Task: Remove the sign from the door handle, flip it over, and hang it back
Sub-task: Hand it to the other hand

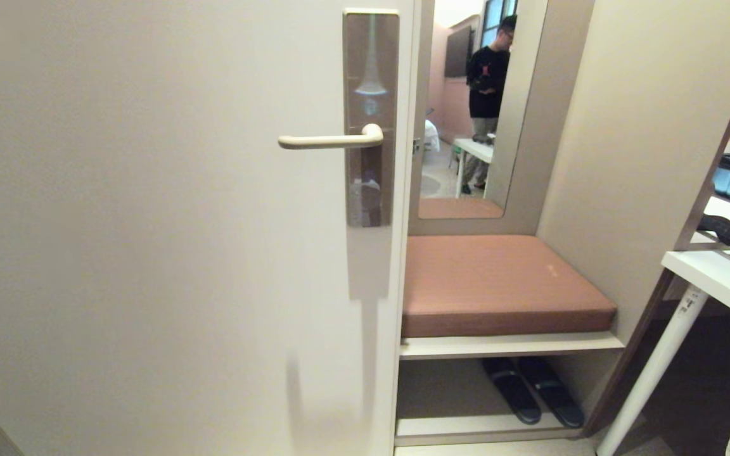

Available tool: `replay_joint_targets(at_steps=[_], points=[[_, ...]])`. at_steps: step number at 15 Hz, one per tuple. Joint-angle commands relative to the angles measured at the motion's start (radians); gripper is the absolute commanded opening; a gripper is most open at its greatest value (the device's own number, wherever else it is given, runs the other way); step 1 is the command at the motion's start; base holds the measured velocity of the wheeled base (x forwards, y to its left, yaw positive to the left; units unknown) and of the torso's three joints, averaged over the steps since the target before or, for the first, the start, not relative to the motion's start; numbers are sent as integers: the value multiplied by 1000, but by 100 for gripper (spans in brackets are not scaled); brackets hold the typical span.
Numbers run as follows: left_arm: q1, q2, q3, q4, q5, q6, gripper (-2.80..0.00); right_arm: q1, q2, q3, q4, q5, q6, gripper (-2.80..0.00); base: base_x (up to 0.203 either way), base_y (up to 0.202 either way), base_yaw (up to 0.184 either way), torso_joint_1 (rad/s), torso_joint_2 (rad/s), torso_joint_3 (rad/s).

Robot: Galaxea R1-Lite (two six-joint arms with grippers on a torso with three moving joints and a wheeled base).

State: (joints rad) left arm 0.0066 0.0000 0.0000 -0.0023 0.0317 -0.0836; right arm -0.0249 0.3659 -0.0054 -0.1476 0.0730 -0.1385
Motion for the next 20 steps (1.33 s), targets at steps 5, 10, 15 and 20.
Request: replay_joint_targets(at_steps=[5,10,15,20], points=[[1,0,0,-1,1,-1,-280,20,-216,5,151,-50,46,-280,0,0,0,0,0,0],[0,0,0,-1,1,-1,-280,25,-347,5,155,-56,59,-280,0,0,0,0,0,0],[1,0,0,-1,1,-1,-280,25,-366,5,154,-55,58,-280,0,0,0,0,0,0],[0,0,0,-1,1,-1,-280,25,-366,5,154,-55,60,-280,0,0,0,0,0,0]])
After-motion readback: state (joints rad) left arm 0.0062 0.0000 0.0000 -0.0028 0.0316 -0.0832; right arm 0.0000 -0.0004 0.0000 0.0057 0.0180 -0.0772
